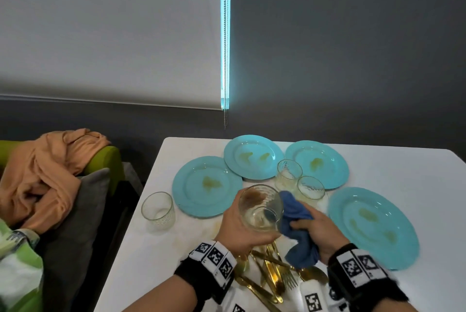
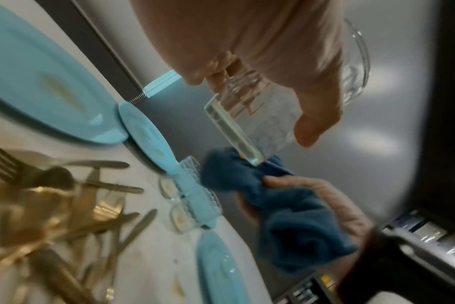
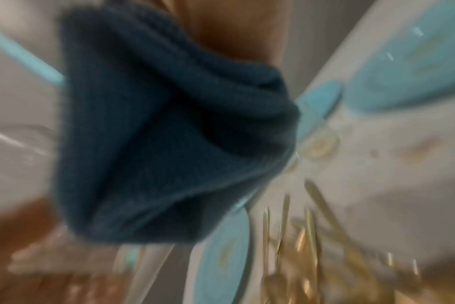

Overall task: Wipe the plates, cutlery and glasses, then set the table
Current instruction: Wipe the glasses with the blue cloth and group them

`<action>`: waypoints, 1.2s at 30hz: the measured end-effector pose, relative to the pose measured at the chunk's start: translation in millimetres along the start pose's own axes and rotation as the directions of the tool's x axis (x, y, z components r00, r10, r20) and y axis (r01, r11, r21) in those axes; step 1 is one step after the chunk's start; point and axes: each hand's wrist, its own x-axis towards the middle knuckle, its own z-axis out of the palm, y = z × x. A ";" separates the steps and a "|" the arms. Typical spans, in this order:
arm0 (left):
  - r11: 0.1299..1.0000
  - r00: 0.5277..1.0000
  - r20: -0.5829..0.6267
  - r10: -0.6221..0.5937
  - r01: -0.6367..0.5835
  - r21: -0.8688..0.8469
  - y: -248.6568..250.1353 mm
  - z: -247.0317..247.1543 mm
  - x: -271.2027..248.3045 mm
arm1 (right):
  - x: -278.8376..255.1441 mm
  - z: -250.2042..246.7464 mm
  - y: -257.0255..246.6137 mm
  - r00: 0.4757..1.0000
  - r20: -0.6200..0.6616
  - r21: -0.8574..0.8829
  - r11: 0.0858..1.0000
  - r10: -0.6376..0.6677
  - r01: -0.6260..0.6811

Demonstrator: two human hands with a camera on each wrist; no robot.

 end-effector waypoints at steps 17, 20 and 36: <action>0.977 0.980 -0.153 -0.125 0.148 0.151 -42.6 -56.4 -14.5 | 17.8 26.2 21.6 0.985 0.055 0.078 0.983 0.163 -0.167; 0.954 0.936 -0.270 -0.227 0.270 0.134 -67.0 -87.0 -44.0 | 30.5 27.2 18.7 0.983 0.034 -0.019 0.983 0.181 -0.181; 0.827 0.659 -0.631 -0.409 0.560 0.049 -122.2 -152.0 -77.9 | 29.5 50.8 37.6 0.946 -0.040 -0.196 0.926 0.321 -0.323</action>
